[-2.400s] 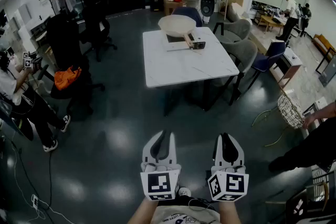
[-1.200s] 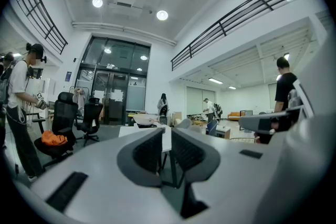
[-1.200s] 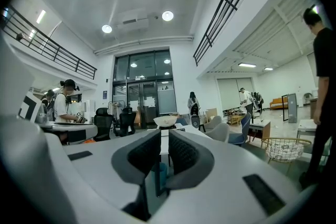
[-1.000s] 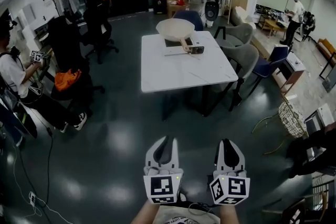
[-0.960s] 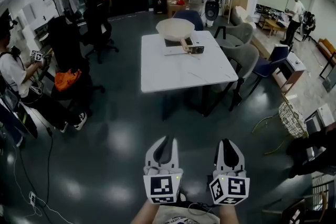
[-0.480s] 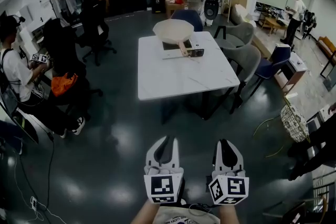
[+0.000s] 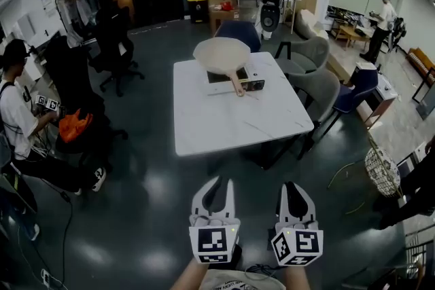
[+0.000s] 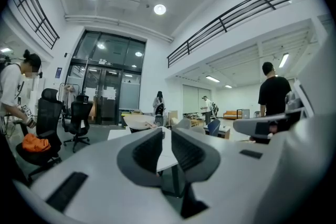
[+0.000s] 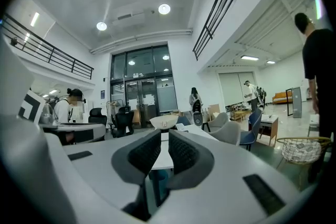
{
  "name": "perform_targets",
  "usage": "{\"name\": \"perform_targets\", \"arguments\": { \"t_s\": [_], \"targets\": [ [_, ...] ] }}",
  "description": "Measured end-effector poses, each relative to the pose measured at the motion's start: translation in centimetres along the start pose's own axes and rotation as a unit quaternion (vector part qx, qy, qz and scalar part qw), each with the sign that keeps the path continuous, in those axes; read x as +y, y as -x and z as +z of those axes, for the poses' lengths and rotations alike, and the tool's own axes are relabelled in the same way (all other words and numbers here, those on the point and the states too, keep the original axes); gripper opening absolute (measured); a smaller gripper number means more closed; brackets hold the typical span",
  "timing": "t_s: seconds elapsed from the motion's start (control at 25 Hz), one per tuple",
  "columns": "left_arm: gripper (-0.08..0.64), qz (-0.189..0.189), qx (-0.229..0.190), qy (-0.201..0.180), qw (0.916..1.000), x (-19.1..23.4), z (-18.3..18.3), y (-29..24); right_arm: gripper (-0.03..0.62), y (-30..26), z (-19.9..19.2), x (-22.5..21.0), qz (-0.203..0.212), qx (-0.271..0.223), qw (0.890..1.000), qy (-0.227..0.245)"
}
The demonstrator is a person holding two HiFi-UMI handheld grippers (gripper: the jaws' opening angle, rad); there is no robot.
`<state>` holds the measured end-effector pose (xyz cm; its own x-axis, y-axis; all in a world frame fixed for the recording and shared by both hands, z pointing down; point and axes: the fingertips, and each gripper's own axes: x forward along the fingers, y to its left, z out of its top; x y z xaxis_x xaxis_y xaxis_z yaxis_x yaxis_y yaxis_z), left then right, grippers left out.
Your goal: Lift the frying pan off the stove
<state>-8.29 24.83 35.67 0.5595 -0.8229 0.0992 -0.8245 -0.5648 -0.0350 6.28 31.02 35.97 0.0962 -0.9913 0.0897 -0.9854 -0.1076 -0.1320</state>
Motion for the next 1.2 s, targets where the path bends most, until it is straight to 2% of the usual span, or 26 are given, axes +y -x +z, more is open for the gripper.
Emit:
{"name": "perform_targets", "arguments": {
  "t_s": [0.56, 0.76, 1.2],
  "targets": [
    [0.061, 0.0, 0.015, 0.005, 0.9999, 4.7, -0.8, -7.5, 0.054, -8.7, -0.2, 0.4, -0.002, 0.009, 1.0, -0.012],
    [0.061, 0.002, 0.024, 0.011, 0.9997, 5.3, -1.5, -9.9, 0.054, -11.3, -0.5, 0.0, 0.007, 0.015, 1.0, -0.012],
    [0.061, 0.035, 0.028, 0.022, 0.9987, 6.3, -0.9, -17.8, 0.054, -19.5, 1.2, -2.7, 0.048, 0.017, 0.999, -0.003]
  ]
}}
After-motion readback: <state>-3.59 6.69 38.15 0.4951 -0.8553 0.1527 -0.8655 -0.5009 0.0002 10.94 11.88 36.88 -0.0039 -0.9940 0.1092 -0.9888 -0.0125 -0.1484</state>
